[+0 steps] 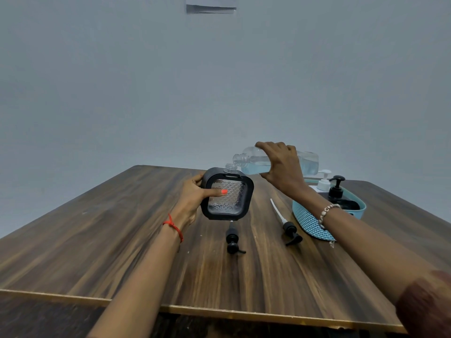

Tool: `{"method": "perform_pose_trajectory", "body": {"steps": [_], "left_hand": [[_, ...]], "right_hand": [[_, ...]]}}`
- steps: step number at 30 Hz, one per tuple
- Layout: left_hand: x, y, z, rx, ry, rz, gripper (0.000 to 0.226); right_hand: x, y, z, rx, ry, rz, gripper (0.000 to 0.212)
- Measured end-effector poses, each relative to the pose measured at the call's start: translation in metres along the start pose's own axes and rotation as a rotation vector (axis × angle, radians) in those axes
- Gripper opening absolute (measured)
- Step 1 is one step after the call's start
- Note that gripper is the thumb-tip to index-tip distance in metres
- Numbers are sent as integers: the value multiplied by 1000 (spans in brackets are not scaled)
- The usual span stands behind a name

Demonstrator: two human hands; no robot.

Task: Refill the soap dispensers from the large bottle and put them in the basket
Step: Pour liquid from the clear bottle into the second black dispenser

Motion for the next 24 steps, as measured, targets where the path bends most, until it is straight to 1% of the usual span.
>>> {"method": "perform_pose_trajectory", "body": {"steps": [24], "left_hand": [[1, -12, 0, 11, -16, -9, 44]], "right_hand": [[-2, -2, -8, 28, -12, -3, 67]]}}
Point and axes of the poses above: each hand's wrist, its own z-axis towards the middle knuckle, its own x-axis out of the back of the hand, y = z × x, the point moved 8 cm from there along z, towards the middle knuckle, and after that the axes turned 9 degrees about y, right-handed, at the moved point
